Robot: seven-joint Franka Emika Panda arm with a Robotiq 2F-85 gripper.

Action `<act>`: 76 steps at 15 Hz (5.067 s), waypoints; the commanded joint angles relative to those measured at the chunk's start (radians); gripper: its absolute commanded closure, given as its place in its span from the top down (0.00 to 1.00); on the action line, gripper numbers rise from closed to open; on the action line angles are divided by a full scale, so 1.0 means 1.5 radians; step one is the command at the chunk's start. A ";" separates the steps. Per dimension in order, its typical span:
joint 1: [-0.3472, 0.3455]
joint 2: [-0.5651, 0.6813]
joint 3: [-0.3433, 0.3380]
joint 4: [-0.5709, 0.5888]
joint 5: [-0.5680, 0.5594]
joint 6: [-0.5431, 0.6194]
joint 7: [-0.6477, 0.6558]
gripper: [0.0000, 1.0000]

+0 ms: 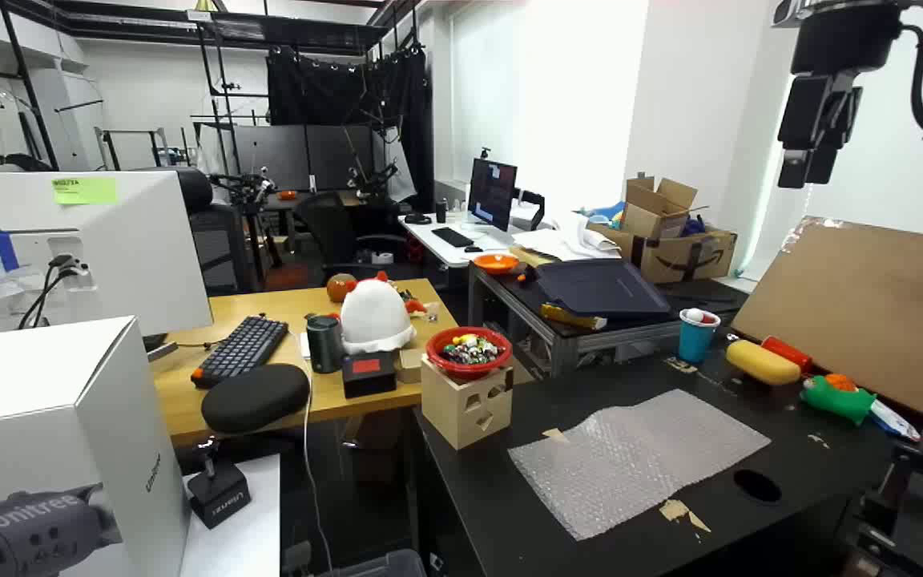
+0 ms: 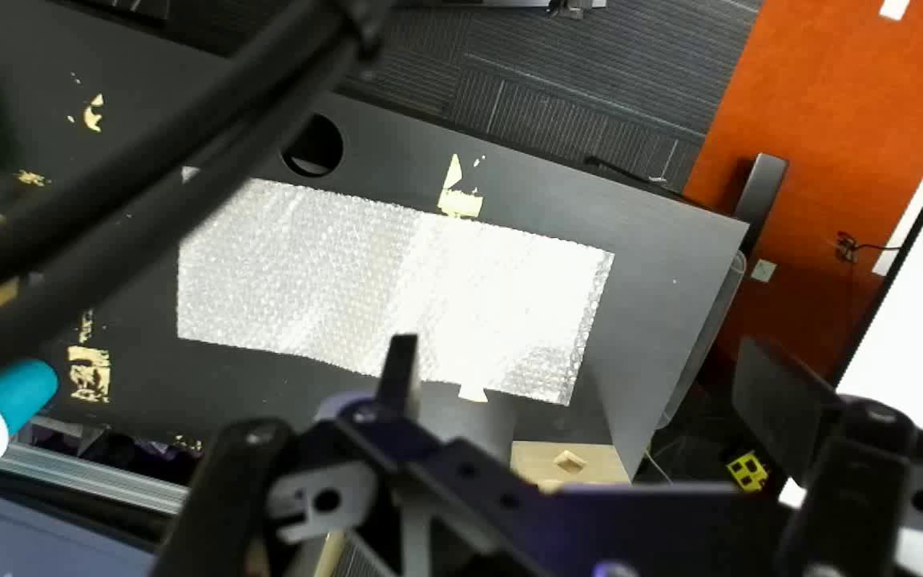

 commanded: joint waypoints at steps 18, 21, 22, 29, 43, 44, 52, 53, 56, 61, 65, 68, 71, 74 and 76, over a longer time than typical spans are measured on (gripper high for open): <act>-0.001 0.001 0.000 0.001 0.000 -0.002 0.000 1.00; 0.001 0.010 -0.003 -0.001 0.005 0.005 -0.003 1.00; 0.002 0.020 -0.002 -0.003 0.007 0.012 -0.002 1.00; -0.003 0.140 -0.004 0.022 0.001 0.067 -0.003 1.00; -0.080 0.438 -0.081 0.058 0.061 0.263 0.036 1.00; -0.081 0.454 -0.081 0.065 0.082 0.267 0.034 1.00; -0.067 0.560 -0.055 0.141 0.138 0.258 0.090 1.00; -0.063 0.575 -0.051 0.156 0.147 0.252 0.106 1.00; -0.058 0.591 -0.047 0.173 0.153 0.245 0.118 1.00; -0.063 0.645 -0.068 0.175 0.130 0.290 0.137 1.00; -0.082 0.717 -0.093 0.179 0.110 0.354 0.106 1.00; -0.117 0.776 -0.091 0.184 0.120 0.428 0.060 1.00; -0.173 0.827 -0.063 0.181 0.142 0.521 -0.011 1.00; -0.228 0.868 -0.040 0.192 0.141 0.575 -0.063 1.00; -0.255 0.884 -0.039 0.201 0.130 0.588 -0.084 1.00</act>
